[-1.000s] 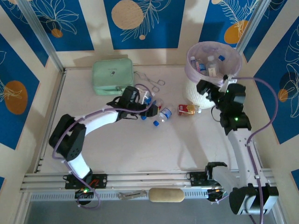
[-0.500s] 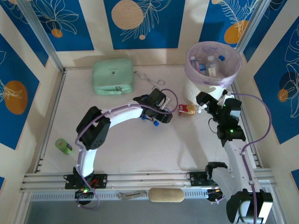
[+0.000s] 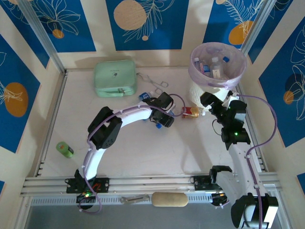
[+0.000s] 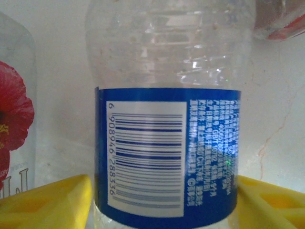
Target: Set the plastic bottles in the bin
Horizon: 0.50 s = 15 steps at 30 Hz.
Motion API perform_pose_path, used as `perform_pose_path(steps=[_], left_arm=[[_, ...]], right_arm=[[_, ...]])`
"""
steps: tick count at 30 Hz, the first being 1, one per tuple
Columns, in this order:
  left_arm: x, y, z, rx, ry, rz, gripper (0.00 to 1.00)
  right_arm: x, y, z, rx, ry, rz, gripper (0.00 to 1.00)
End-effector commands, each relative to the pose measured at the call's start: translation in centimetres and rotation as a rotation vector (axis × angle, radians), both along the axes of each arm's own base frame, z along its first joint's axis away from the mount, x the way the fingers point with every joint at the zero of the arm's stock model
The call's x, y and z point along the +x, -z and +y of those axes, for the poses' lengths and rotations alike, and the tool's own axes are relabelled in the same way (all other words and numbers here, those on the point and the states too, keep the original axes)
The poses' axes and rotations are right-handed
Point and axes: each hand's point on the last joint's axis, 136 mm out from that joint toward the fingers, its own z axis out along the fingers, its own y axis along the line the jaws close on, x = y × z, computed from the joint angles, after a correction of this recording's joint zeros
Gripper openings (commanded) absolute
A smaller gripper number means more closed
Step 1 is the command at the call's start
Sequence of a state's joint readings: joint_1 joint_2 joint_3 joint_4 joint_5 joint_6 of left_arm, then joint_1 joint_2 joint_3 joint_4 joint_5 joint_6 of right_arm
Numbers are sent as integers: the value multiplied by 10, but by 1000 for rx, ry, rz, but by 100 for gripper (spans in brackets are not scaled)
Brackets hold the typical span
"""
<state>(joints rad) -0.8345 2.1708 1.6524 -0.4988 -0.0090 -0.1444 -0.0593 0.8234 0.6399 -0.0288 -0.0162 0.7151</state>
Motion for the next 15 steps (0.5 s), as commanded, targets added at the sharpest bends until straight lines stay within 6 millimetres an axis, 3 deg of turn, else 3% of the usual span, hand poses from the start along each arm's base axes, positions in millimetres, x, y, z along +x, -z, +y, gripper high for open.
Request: perform_pose_path(steps=[1,4,8,15], left_arm=[[1,2,-9,-1,31,-7,68],[1,3,-10,-10,37,-6,55],[-1,-3,-12,-47,43,-21,48],[-10,-54,-4,-171,25,-103,47]], right_arm=[[2,4,6,34,-29,8,99],[4,10,13,71,-58,34,100],[7,15,26,114,-96,58,100],[14,10,69,126,-231,76,100]])
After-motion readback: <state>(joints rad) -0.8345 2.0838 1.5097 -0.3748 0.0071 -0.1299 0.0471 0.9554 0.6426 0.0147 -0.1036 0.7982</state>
